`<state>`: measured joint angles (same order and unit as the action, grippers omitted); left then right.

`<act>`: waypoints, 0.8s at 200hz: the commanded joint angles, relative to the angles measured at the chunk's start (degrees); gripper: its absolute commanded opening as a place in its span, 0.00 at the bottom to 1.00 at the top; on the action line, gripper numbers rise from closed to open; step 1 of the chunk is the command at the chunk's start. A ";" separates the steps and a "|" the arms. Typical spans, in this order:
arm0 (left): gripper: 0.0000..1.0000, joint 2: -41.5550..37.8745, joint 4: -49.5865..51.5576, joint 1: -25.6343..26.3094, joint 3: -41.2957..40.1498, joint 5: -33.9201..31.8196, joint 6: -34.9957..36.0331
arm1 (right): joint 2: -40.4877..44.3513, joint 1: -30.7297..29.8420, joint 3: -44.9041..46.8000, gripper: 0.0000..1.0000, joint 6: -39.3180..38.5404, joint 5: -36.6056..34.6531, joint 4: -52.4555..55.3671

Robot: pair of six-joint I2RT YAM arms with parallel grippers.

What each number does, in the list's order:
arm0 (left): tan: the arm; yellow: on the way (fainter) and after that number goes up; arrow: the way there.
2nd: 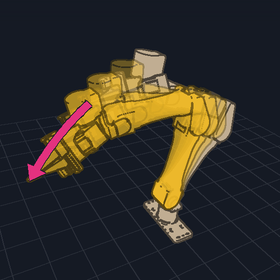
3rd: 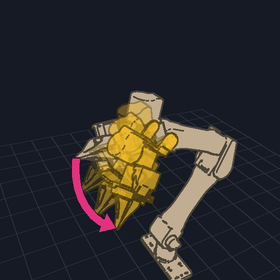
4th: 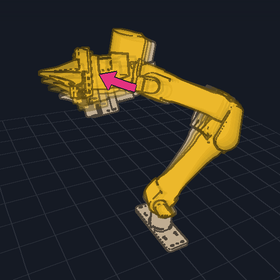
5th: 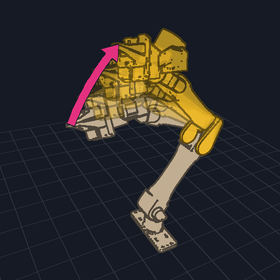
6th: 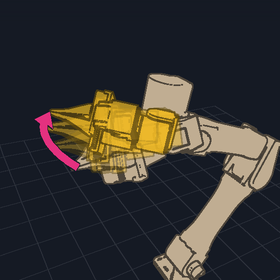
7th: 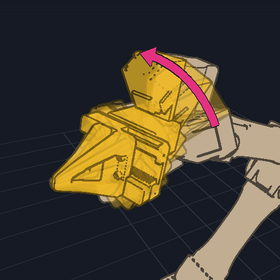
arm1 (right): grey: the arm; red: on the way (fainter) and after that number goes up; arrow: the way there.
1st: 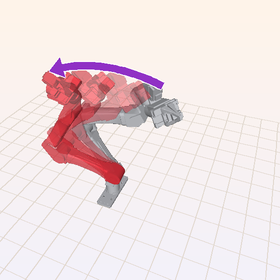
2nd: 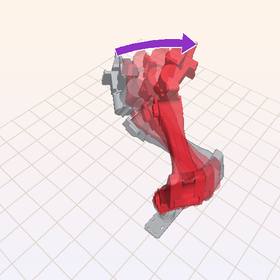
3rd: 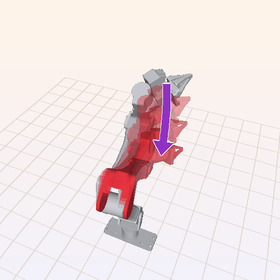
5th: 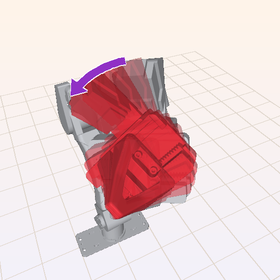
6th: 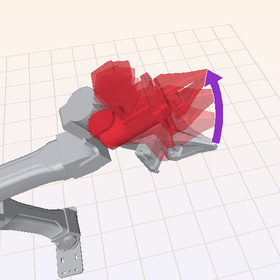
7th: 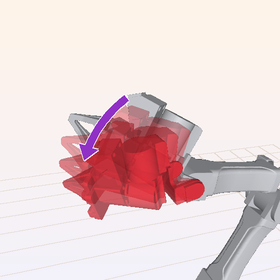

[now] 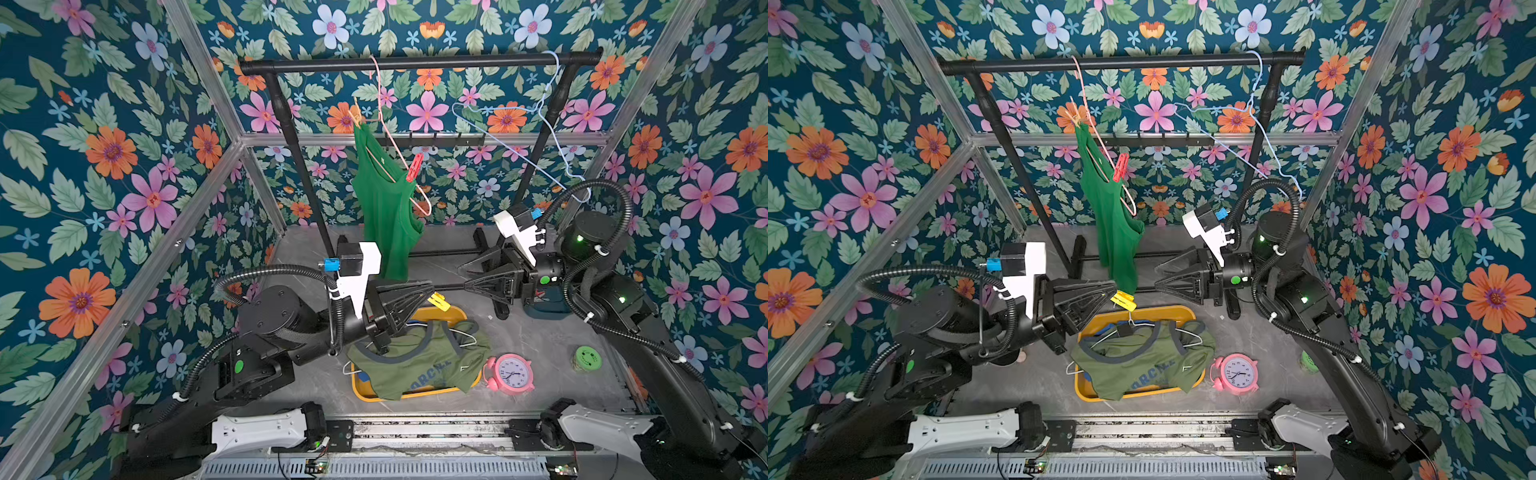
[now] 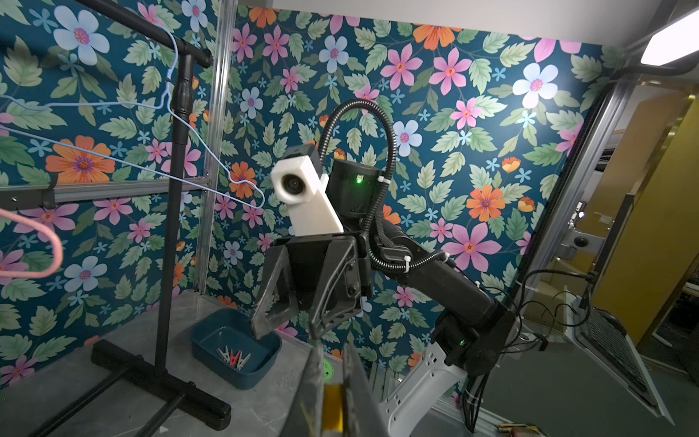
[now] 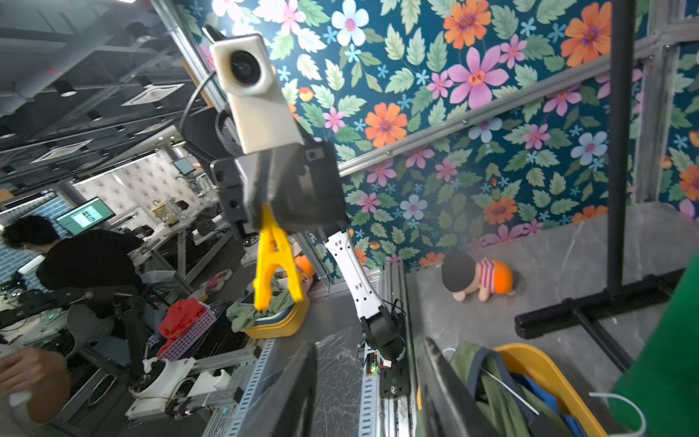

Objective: Remove the clothespins securing tank tops to the hanger
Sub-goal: Place the hanger in the basket, then place the clothespin in the storage box.

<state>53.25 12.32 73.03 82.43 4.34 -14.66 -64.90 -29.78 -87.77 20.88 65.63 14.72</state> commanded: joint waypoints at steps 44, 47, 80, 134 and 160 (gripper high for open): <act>0.00 4.07 -1.79 0.00 2.37 2.94 -1.54 | 1.79 -3.76 1.19 0.47 5.48 6.15 -8.43; 0.00 4.22 -1.73 -0.04 2.42 2.95 -1.59 | 1.86 -3.86 1.19 0.47 5.55 6.22 -8.47; 0.00 4.82 -2.58 0.00 2.69 4.35 -2.04 | 3.32 -4.06 2.26 0.49 5.23 6.14 -8.76; 0.00 6.90 -3.85 0.00 3.96 6.61 -2.53 | 1.91 -4.93 0.81 0.49 1.96 4.38 -5.34; 0.00 7.47 -3.70 0.00 4.30 5.94 -2.50 | 1.75 -5.21 1.27 0.48 2.90 5.76 -6.72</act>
<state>60.51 11.09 73.03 86.30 10.24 -16.53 -62.96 -34.61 -86.56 24.16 70.30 9.17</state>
